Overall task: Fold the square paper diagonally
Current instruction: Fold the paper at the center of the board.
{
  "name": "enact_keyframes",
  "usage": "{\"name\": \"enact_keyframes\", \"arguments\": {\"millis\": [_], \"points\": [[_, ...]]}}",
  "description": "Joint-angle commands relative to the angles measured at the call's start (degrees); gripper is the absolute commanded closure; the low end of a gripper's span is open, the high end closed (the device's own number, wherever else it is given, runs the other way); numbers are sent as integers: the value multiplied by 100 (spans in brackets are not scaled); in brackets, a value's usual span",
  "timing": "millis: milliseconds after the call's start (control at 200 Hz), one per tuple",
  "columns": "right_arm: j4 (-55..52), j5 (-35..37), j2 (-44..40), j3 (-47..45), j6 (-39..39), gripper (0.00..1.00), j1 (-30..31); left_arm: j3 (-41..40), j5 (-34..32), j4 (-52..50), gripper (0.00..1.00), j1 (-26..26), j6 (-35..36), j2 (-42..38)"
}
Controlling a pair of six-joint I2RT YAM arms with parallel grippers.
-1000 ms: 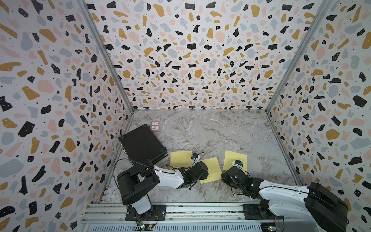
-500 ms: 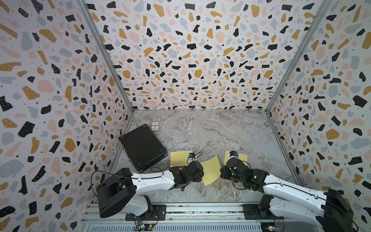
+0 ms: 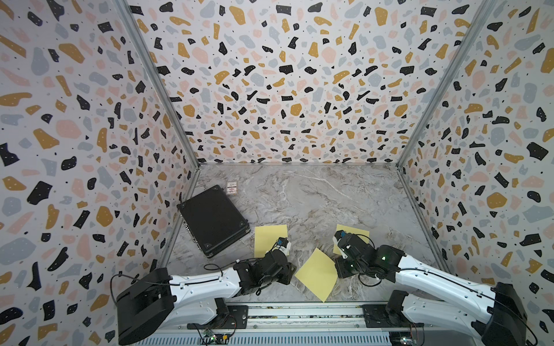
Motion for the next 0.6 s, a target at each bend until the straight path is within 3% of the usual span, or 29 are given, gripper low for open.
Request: {"name": "enact_keyframes", "arguments": {"millis": [0, 365, 596], "points": [[-50, 158, 133, 234, -113, 100, 1, 122, 321, 413, 72, -9, 27, 139], [-61, 591, 386, 223, 85, 100, 3, 120, 822, 919, 94, -13, -48, 709], [77, 629, 286, 55, 219, 100, 9, 46, 1076, 1095, 97, -10, -146, 887]]}}
